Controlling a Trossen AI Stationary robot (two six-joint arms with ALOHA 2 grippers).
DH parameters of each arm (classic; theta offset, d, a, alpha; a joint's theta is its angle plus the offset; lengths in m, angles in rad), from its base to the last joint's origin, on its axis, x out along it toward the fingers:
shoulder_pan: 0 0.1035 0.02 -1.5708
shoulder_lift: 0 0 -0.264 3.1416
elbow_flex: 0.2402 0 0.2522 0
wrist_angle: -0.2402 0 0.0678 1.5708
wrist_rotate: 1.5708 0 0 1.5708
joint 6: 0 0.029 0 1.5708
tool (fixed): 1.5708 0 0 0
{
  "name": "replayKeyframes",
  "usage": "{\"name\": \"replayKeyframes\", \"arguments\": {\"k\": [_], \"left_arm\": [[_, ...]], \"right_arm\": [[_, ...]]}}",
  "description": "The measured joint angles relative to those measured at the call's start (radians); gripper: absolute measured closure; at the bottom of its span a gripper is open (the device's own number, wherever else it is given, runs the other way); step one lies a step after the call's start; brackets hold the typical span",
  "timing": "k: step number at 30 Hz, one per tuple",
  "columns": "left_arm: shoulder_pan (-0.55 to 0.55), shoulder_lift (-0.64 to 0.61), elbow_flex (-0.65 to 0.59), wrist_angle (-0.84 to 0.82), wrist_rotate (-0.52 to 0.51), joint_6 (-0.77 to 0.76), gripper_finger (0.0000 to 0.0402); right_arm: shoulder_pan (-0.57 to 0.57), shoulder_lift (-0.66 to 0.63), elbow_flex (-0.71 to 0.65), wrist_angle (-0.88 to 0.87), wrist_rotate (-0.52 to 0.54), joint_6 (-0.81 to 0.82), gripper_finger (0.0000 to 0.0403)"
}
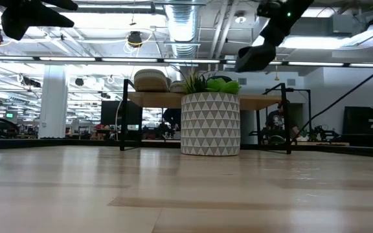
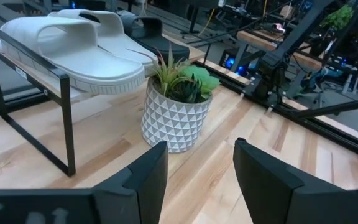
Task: Pick and place slides into the shelf
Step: Put the black slide on the shelf
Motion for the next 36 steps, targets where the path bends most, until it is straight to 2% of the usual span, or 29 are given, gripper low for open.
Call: {"name": "replayKeyframes", "arguments": {"k": [12,19,36], "left_arm": [[0.0,0.0,0.0,0.0,0.0,0.0,0.023],[0.0,0.0,0.0,0.0,0.031,-0.005,0.023],[0.0,0.0,0.0,0.0,0.032,-0.009,0.023]], "right_arm": [[-0.05,0.001,-0.111,0.084,-0.059,0.065,0.0403],[-0.077,0.037,-0.122,0.09,-0.087,0.076,0.0403],[-0.027,0.168,-0.119,0.101,-0.096,0.08,0.0403]]}}
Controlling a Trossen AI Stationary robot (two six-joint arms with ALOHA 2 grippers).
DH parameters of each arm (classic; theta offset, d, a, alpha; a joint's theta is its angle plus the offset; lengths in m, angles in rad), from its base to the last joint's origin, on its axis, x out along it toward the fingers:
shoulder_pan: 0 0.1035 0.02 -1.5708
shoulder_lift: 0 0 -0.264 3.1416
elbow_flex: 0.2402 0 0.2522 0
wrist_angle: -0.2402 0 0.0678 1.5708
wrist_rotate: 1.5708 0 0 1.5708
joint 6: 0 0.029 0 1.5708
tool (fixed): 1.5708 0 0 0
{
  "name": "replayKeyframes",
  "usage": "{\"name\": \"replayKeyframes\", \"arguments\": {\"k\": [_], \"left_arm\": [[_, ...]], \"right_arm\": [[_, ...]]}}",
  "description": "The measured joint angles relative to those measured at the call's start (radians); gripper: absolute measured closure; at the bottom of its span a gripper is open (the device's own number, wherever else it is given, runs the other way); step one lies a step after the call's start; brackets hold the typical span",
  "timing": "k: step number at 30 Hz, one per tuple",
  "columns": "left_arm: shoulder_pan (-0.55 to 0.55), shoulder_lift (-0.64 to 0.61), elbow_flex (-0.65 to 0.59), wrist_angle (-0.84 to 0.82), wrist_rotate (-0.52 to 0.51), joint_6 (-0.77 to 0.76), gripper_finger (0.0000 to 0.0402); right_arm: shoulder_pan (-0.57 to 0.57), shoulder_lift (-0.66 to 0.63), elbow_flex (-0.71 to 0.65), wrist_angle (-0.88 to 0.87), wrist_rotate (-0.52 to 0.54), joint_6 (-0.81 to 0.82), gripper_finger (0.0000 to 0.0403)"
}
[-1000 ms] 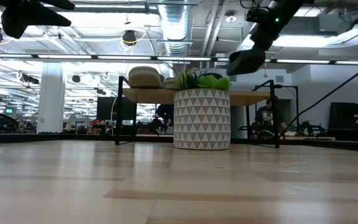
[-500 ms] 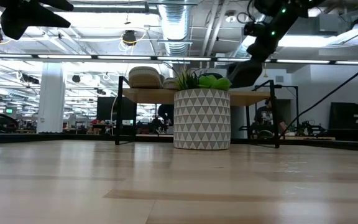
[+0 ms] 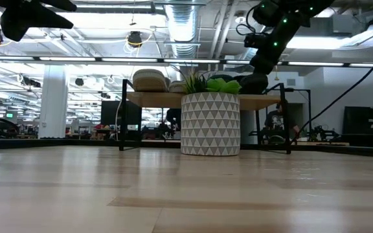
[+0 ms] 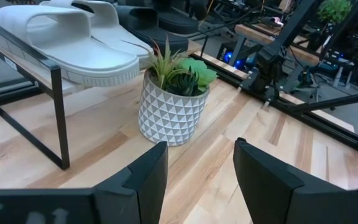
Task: Pick and place slides into the shelf
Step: Put the black slide on the shelf
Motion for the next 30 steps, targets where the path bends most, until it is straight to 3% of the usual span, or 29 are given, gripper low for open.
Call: {"name": "replayKeyframes", "arguments": {"k": [21,30], "left_arm": [[0.0,0.0,0.0,-0.021,-0.003,0.003,0.023],[0.0,0.0,0.0,-0.026,-0.002,0.003,0.023]], "right_arm": [[0.037,-0.007,0.0,-0.069,-0.004,0.021,0.0401],[0.035,-0.005,-0.002,-0.076,-0.005,0.024,0.034]]}}
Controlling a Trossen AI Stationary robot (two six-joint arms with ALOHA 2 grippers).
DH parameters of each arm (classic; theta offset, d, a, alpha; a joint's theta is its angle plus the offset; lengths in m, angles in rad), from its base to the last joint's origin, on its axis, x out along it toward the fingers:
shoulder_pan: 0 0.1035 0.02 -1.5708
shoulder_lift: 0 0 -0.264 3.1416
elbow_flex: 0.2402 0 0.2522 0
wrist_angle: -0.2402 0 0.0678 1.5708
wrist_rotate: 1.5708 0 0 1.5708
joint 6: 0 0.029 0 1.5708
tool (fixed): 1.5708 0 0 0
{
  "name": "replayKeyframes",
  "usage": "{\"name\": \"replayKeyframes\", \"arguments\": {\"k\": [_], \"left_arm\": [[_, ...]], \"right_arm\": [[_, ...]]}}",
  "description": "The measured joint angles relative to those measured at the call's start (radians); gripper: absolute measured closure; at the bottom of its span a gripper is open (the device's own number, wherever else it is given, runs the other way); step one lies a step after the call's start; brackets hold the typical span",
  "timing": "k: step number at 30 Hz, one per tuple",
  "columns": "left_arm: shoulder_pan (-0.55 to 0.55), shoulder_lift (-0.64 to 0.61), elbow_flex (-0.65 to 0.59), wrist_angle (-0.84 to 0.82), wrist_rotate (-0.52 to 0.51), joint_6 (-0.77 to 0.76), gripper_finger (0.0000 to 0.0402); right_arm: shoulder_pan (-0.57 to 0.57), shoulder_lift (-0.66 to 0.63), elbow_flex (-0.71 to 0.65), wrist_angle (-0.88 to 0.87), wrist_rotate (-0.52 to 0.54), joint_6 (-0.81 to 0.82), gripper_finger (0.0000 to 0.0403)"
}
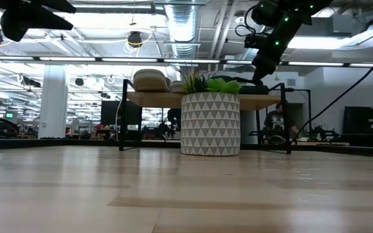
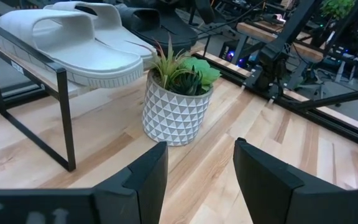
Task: Pick and place slides into the shelf
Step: Put the black slide on the shelf
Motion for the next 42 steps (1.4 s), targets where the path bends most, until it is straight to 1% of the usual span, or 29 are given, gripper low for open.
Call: {"name": "replayKeyframes", "arguments": {"k": [2,7,9,19,32,37,42], "left_arm": [[0.0,0.0,0.0,-0.004,0.0,0.0,0.023],[0.0,0.0,0.0,-0.012,0.0,-0.001,0.023],[0.0,0.0,0.0,-0.012,0.0,0.0,0.023],[0.0,0.0,0.0,-0.013,0.0,0.0,0.023],[0.0,0.0,0.0,-0.013,0.002,-0.003,0.023],[0.0,0.0,0.0,-0.013,0.015,-0.003,0.023],[0.0,0.0,0.0,-0.013,0.015,-0.002,0.023]], "right_arm": [[0.0,0.0,0.0,-0.001,0.006,0.001,0.0326],[0.01,0.001,-0.001,-0.012,0.092,0.016,0.0295],[0.017,0.001,-0.002,-0.027,0.109,0.016,0.0285],[0.041,0.001,-0.002,-0.045,0.113,0.015,0.0242],[0.042,0.001,-0.002,-0.045,0.098,-0.003,0.0176],[0.06,-0.003,-0.002,-0.046,0.099,-0.003,0.0164],[0.094,-0.033,-0.002,-0.044,0.092,-0.003,0.0163]]}}
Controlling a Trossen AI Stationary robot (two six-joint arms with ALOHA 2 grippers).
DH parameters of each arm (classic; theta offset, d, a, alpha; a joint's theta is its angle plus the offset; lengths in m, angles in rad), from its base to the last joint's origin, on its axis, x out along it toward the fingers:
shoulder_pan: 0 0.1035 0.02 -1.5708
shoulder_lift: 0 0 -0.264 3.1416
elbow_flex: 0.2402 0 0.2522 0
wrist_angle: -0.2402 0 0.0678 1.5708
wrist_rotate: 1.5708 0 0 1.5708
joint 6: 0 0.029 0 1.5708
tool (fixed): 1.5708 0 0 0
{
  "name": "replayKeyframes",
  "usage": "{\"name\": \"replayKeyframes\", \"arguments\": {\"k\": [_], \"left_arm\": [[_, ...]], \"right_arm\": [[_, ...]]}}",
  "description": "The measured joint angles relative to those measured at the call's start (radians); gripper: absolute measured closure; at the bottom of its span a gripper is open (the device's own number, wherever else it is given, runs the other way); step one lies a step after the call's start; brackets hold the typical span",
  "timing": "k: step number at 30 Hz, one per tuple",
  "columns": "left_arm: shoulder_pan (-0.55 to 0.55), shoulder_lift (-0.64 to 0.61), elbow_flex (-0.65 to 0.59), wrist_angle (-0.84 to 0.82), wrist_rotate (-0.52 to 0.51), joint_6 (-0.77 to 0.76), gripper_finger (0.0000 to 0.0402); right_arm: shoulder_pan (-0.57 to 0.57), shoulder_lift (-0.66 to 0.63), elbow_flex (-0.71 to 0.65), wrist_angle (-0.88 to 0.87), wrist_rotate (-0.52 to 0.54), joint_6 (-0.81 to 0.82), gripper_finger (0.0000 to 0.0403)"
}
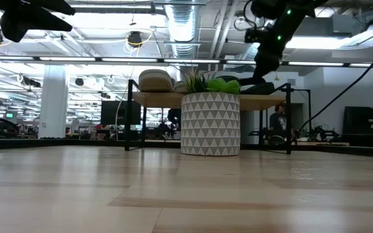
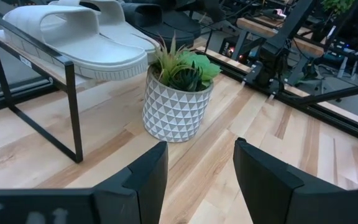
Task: Pick and place slides into the shelf
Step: Put the black slide on the shelf, then adjust the slides on the shelf
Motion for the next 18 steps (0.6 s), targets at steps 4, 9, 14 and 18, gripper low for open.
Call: {"name": "replayKeyframes", "arguments": {"k": [4,9,14,18], "left_arm": [[0.0,0.0,0.0,-0.014,0.001,0.0,0.023],[0.0,0.0,0.0,-0.024,0.002,0.0,0.023],[0.0,0.0,0.0,-0.025,0.002,0.0,0.023],[0.0,0.0,0.0,-0.025,0.001,0.0,0.023]], "right_arm": [[0.018,-0.041,0.0,0.001,-0.001,0.001,0.0163],[0.042,-0.099,0.0,-0.02,0.007,0.006,0.0163],[0.108,-0.189,0.0,-0.038,0.014,0.071,0.0164],[0.181,-0.276,0.0,-0.027,0.038,0.215,0.0185]]}}
